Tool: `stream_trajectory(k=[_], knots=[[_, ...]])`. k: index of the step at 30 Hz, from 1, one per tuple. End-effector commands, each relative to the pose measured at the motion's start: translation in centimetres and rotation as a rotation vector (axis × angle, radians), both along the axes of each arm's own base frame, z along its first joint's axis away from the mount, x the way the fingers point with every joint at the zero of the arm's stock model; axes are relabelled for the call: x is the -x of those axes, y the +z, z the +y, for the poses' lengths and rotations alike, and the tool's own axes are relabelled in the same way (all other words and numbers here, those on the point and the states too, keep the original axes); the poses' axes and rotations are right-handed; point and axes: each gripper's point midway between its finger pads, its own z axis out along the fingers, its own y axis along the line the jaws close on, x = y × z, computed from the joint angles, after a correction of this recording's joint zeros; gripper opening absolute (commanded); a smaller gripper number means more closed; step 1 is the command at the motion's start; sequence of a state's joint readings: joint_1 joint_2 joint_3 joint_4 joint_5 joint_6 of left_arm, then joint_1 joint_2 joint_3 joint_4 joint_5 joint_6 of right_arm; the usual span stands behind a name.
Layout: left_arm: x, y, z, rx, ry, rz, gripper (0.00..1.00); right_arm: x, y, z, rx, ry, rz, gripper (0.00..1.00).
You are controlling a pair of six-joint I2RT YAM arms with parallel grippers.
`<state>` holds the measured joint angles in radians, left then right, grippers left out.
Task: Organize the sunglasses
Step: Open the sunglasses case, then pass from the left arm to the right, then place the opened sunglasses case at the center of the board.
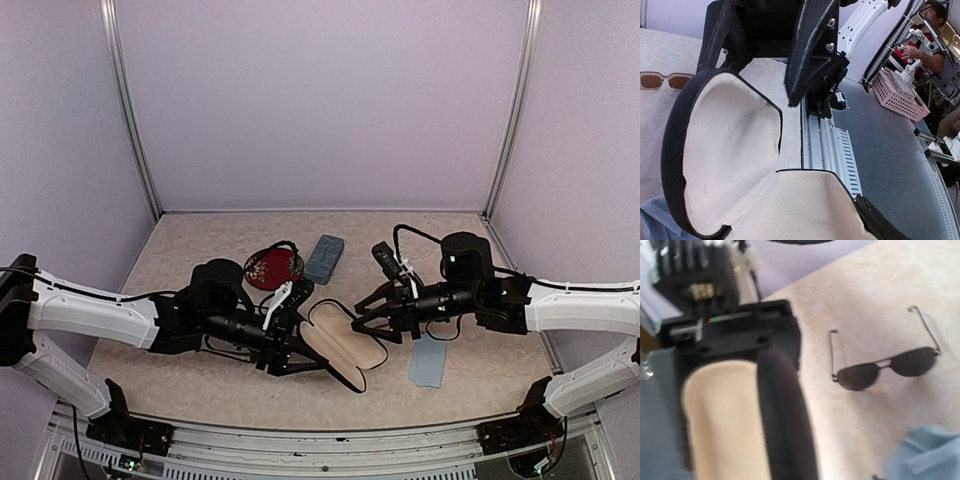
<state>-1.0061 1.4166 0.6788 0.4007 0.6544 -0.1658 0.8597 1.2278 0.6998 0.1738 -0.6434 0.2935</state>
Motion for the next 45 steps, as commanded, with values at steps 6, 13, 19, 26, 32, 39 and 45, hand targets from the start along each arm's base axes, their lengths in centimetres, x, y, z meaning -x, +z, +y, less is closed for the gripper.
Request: stream_trajectory(k=[6,13,19,26,32,39,45], knots=[[0.5,2.0,-1.0,0.102,-0.039,0.014,0.00,-0.8,-3.9,0.0,0.182,-0.047,-0.066,0.48],[-0.1,1.2,-0.6,0.088,-0.012,0.035,0.02,-1.1,-3.3,-0.1,0.188,-0.073,-0.131,0.16],[-1.6,0.7,0.5,0.098,0.060,0.090,0.41,-2.8,-2.8,-1.4,0.250,-0.166,-0.205,0.00],[-3.3,-0.2,3.0,0.045,0.206,0.051,0.96,-5.9,-2.9,-3.9,0.385,-0.292,-0.290,0.00],[-4.2,-0.7,5.6,0.004,0.319,0.013,0.99,-9.1,-3.3,-4.9,0.493,-0.375,-0.361,0.00],[-7.2,0.6,8.9,0.007,0.588,-0.031,0.99,-14.8,-4.6,-3.1,0.669,-0.443,-0.457,0.00],[-7.4,1.9,10.8,0.047,0.676,-0.035,0.99,-19.9,-7.3,-1.4,0.867,-0.453,-0.577,0.00]])
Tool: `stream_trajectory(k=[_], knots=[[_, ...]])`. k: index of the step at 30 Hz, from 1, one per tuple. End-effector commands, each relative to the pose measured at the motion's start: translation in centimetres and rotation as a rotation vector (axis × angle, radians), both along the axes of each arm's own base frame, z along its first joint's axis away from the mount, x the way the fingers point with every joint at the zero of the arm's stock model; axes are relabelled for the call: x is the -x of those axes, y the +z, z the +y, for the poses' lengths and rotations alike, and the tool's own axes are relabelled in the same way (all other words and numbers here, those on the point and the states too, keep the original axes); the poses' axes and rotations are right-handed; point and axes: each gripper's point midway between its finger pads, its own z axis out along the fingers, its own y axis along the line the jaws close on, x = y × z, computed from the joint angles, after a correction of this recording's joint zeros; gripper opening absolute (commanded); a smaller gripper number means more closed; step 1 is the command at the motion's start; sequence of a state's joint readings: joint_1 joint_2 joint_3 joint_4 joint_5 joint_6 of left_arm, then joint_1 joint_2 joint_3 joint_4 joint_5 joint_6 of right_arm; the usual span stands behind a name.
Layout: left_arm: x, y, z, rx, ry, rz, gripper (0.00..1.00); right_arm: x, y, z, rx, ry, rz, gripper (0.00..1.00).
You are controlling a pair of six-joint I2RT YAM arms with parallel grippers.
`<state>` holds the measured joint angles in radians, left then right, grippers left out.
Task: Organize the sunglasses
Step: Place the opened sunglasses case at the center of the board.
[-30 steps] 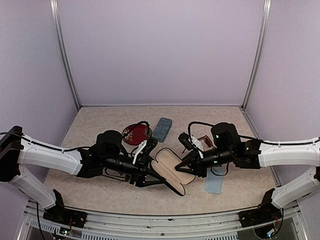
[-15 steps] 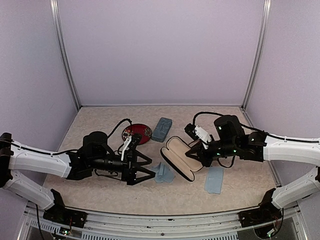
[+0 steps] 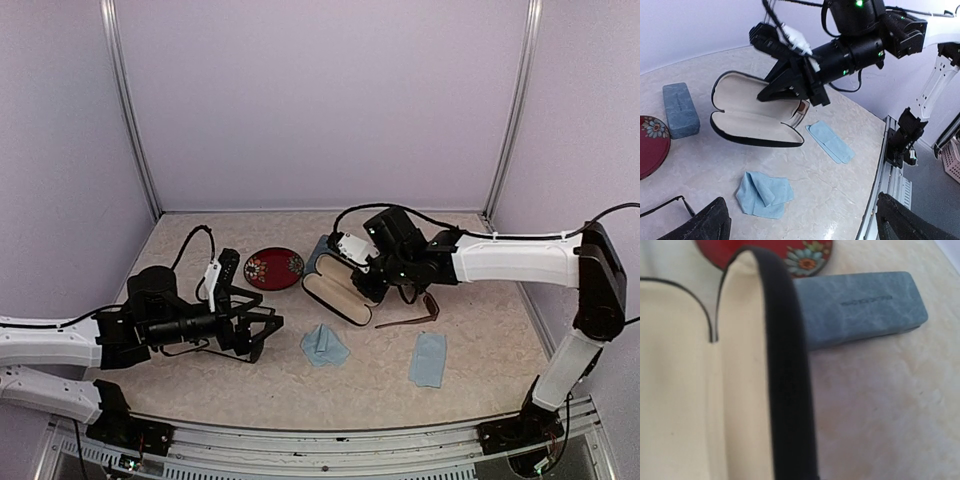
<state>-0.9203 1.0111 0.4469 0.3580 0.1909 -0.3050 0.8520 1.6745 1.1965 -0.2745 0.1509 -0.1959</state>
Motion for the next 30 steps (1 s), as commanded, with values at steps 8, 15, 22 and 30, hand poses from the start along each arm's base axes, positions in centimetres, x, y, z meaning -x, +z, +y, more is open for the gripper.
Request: stream_trajectory(k=[8,15,22,30], knots=[[-0.5,0.3,3.8,0.030,0.163,-0.018,0.99,-5.5,-5.4,3.5,0.261,0.090,-0.074,0.00],[-0.3,0.6,4.7,0.035,0.183,-0.050,0.99,-3.6,-6.9,5.3,0.256,0.256,-0.048,0.00],[-0.3,0.4,4.8,0.020,0.185,-0.054,0.99,-1.6,-9.3,5.6,0.360,0.336,-0.030,0.00],[-0.5,0.2,4.8,0.013,0.194,-0.054,0.99,0.7,-9.7,5.6,0.388,0.376,-0.002,0.00]])
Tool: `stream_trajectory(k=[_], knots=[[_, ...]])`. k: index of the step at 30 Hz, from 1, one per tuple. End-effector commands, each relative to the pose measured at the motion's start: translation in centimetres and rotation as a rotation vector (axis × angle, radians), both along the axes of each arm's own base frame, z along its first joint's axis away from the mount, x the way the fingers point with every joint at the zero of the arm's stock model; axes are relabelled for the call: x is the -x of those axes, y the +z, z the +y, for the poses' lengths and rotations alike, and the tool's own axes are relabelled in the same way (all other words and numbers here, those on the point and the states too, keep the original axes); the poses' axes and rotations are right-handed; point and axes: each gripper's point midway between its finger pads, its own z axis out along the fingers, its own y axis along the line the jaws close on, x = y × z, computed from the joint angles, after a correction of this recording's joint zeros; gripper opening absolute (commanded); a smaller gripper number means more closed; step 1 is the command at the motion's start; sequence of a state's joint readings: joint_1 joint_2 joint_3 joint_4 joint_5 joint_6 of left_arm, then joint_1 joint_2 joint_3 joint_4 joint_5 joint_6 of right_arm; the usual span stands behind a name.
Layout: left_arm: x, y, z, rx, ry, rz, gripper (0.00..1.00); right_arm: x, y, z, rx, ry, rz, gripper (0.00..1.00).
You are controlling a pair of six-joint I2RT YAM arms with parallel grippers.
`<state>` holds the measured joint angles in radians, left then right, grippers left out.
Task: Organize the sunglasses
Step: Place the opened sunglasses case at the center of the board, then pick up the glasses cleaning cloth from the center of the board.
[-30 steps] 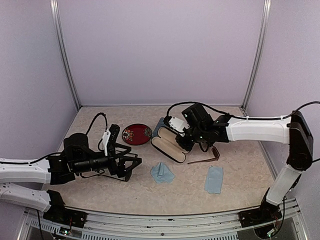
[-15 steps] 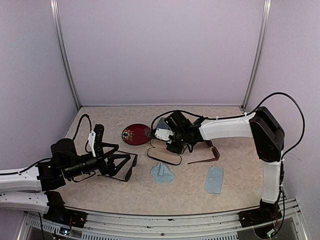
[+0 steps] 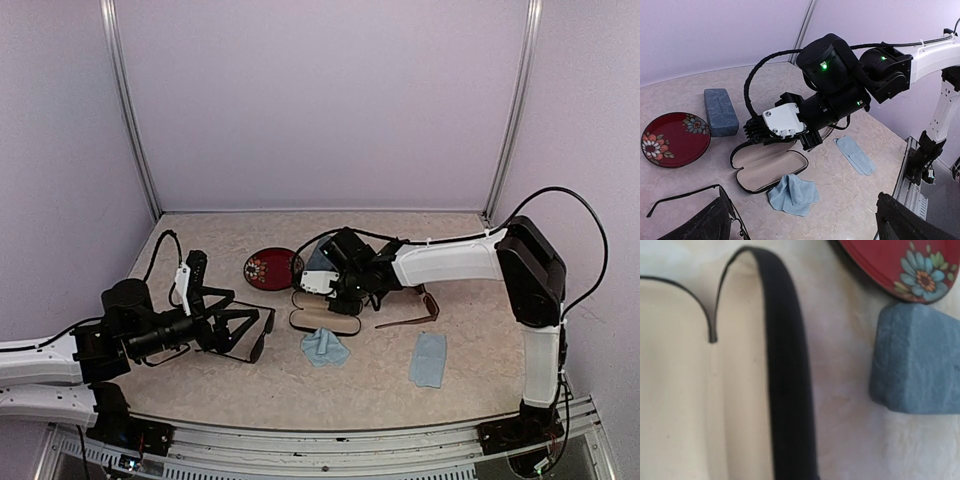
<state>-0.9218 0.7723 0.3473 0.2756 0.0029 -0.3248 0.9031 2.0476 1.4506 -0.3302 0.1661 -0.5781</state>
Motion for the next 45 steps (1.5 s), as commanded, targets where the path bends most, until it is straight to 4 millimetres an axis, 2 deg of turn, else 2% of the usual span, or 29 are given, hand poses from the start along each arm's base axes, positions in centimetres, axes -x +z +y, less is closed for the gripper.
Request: stream_trajectory(k=[1,7,16,21,25,29,31,34,40,45], knots=[[-0.1,-0.6,0.1,-0.023,0.007,-0.008,0.99,2.4,-1.2,-0.1,0.053,0.042,0.049,0.00],[-0.2,-0.6,0.0,-0.025,0.008,-0.009,0.99,1.8,-0.9,-0.2,0.063,0.019,0.019,0.06],[-0.3,-0.8,0.1,-0.033,0.014,-0.008,0.99,1.1,0.9,0.1,0.025,-0.021,-0.011,0.40],[-0.3,-0.8,0.1,-0.035,0.019,-0.007,0.99,0.9,4.0,0.1,-0.062,-0.055,-0.050,0.49],[-0.4,-1.1,0.2,-0.038,0.025,-0.003,0.99,1.4,6.5,-0.9,-0.133,-0.091,-0.080,0.53],[-0.6,-1.3,0.4,-0.037,0.044,0.004,0.99,3.0,8.1,-1.9,-0.230,-0.122,-0.043,0.54],[-0.8,-1.3,0.5,-0.036,0.057,0.003,0.99,4.4,8.1,-2.2,-0.285,-0.125,0.013,0.54],[-1.3,-1.1,0.9,-0.034,0.096,-0.003,0.99,6.9,6.8,-2.5,-0.346,-0.130,0.123,0.52],[-2.2,-1.1,1.7,-0.031,0.164,-0.008,0.99,11.8,2.8,-2.4,-0.395,-0.140,0.312,0.45],[-2.6,-1.1,2.0,-0.023,0.195,-0.002,0.99,13.8,-0.3,-1.8,-0.356,-0.145,0.382,0.44]])
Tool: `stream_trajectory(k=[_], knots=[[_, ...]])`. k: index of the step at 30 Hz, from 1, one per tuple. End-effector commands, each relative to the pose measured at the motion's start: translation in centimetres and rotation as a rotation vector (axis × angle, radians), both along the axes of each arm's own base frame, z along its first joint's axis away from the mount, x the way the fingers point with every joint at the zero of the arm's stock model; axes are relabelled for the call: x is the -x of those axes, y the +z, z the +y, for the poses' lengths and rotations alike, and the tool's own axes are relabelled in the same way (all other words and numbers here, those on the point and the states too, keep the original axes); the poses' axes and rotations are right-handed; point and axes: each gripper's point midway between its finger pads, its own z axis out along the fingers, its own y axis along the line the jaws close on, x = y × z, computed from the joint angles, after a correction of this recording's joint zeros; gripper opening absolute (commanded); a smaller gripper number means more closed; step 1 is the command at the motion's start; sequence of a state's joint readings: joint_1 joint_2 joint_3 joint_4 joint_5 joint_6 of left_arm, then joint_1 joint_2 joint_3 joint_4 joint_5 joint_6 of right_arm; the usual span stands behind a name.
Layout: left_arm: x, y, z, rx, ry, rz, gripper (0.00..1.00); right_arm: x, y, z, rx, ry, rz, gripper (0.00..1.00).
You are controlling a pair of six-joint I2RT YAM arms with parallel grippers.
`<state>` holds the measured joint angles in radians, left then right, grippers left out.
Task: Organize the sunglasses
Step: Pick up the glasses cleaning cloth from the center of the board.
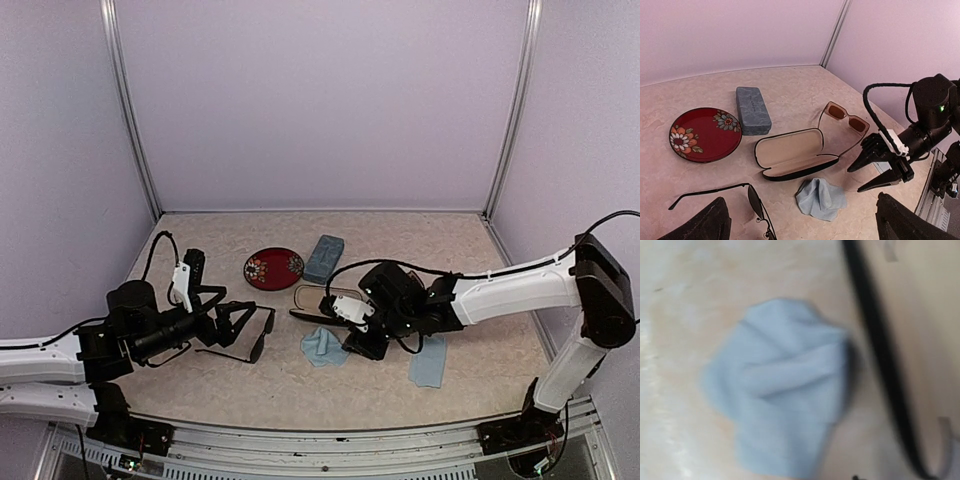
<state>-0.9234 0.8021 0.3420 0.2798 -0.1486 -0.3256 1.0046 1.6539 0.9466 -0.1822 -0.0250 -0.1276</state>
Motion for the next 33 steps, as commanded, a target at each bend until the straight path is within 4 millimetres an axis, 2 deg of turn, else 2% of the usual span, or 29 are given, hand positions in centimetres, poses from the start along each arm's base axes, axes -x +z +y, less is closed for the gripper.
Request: stream_trajectory(k=[1,5,11,18,24,28,33], knots=[[-0.5,-0.2,0.6,0.016,0.051,-0.002,0.99,1.7,-1.5,2.0,-0.054,0.002,0.080,0.44],[-0.5,-0.5,0.7,0.017,0.059,0.004,0.99,2.2,-3.1,2.6,-0.031,0.019,0.107,0.43],[-0.3,-0.7,0.7,0.016,0.056,0.010,0.99,2.1,-4.9,2.6,0.007,0.017,0.123,0.39],[-0.3,-0.7,0.9,0.014,0.061,0.007,0.99,2.5,-6.4,2.1,0.034,0.005,0.146,0.27],[-0.3,-0.9,0.6,0.008,0.054,0.006,0.99,2.7,-6.4,2.0,0.023,-0.004,0.157,0.12],[-0.2,-1.4,0.3,-0.023,0.054,0.002,0.98,2.8,-5.3,2.2,-0.014,-0.003,0.157,0.00],[0.3,-2.1,-1.1,-0.098,0.036,-0.024,0.97,2.6,-2.5,2.5,-0.112,-0.012,0.161,0.00]])
